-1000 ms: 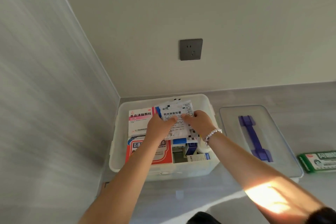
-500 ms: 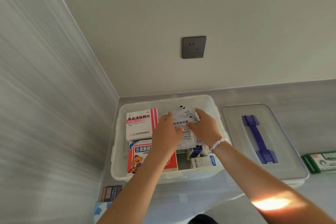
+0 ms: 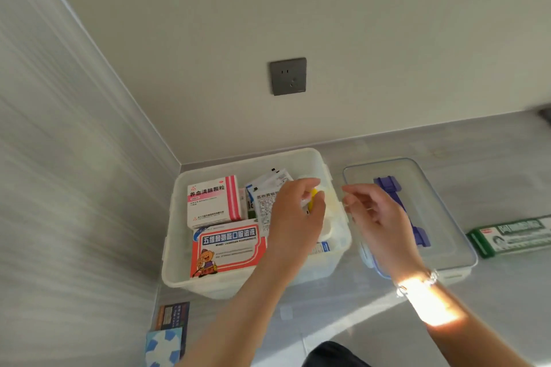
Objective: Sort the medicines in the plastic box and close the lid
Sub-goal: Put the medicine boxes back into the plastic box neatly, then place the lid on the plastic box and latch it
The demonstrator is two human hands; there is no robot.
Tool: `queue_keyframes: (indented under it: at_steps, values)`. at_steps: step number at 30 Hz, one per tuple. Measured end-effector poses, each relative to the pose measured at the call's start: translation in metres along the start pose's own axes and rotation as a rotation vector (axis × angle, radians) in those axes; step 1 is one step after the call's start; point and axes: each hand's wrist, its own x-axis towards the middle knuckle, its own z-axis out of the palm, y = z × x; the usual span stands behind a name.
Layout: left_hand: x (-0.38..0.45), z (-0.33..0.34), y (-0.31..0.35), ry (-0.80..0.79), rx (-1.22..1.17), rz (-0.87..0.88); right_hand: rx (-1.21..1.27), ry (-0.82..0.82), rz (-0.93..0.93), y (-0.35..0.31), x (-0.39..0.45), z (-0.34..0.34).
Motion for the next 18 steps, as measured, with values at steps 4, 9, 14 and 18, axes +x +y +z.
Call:
queue_keyframes:
  at_steps: [4,9,14,18]
  values:
    - [-0.033,0.049,0.027,-0.071,-0.11,0.085,-0.051,0.1,0.122,0.044,-0.014,-0.047]
    - [-0.049,0.119,0.014,-0.261,-0.038,-0.054,-0.188,0.068,0.268,0.115,-0.025,-0.093]
    - [-0.044,0.173,-0.026,-0.287,0.175,-0.291,-0.37,0.014,0.401,0.178,-0.029,-0.118]
    - [-0.039,0.198,-0.054,-0.285,0.187,-0.485,-0.557,-0.056,0.57,0.215,-0.025,-0.131]
